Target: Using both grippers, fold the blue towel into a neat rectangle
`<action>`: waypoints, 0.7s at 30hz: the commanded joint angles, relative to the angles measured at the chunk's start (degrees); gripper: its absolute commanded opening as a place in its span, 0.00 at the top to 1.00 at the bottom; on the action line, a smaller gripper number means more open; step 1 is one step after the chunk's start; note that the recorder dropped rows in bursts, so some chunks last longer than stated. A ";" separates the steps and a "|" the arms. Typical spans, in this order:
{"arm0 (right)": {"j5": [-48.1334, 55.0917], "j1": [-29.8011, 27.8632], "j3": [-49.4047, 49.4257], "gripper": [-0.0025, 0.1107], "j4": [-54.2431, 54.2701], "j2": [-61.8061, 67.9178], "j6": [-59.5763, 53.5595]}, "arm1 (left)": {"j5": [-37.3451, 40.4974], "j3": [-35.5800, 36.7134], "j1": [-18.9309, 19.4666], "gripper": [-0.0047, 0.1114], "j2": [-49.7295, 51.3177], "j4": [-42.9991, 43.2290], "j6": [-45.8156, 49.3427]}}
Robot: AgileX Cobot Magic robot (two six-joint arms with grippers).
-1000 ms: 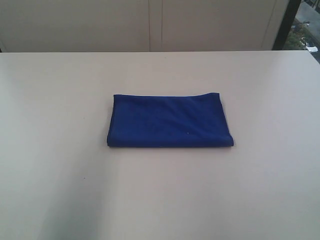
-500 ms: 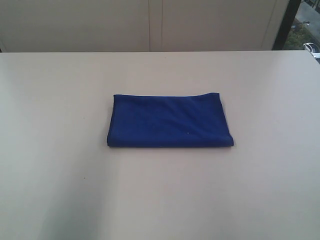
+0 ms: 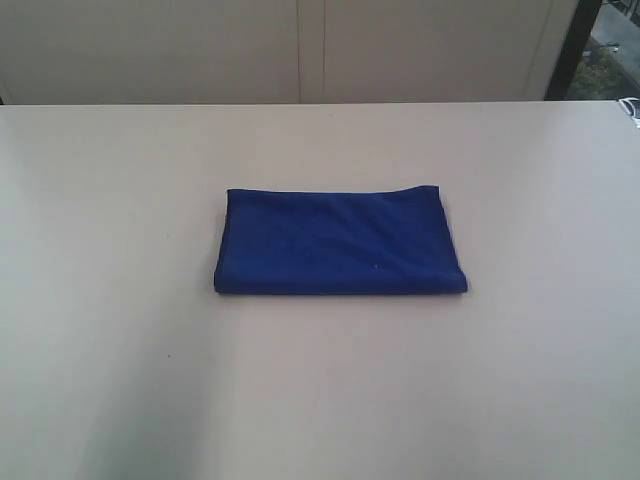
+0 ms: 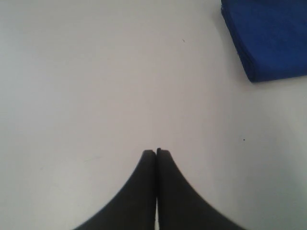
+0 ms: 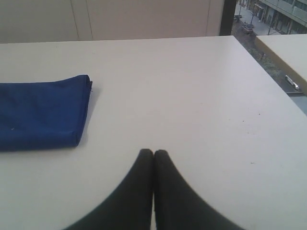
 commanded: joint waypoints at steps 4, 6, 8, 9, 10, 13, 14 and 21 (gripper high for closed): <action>-0.19 -0.58 0.32 0.98 -0.54 -0.34 0.23 | 0.36 0.33 0.10 0.96 -0.36 -0.17 -0.11; -0.19 -0.58 0.32 0.98 -0.54 -0.34 0.23 | 0.36 0.33 0.10 0.96 -0.36 -0.17 -0.11; -0.07 -0.58 0.32 0.98 -0.54 -0.34 0.24 | 0.36 0.33 0.10 0.96 -0.36 -0.17 -0.11; 0.09 -0.58 0.32 0.98 -0.54 -0.34 0.24 | 0.36 0.33 0.10 0.96 -0.36 -0.17 -0.11; 0.19 -0.58 0.32 0.98 -0.54 -0.34 0.24 | 0.36 0.33 0.10 0.96 -0.36 -0.17 -0.11; 0.19 -0.58 0.32 0.98 -0.54 -0.34 0.24 | 0.36 0.33 0.10 0.96 -0.36 -0.17 -0.11; 0.19 -0.58 0.32 0.98 -0.54 -0.34 0.24 | 0.36 0.33 0.10 0.96 -0.36 -0.17 -0.11; 0.61 -0.58 0.32 0.98 -0.54 -0.34 0.24 | 0.10 0.33 0.10 0.96 -0.36 -0.17 -0.06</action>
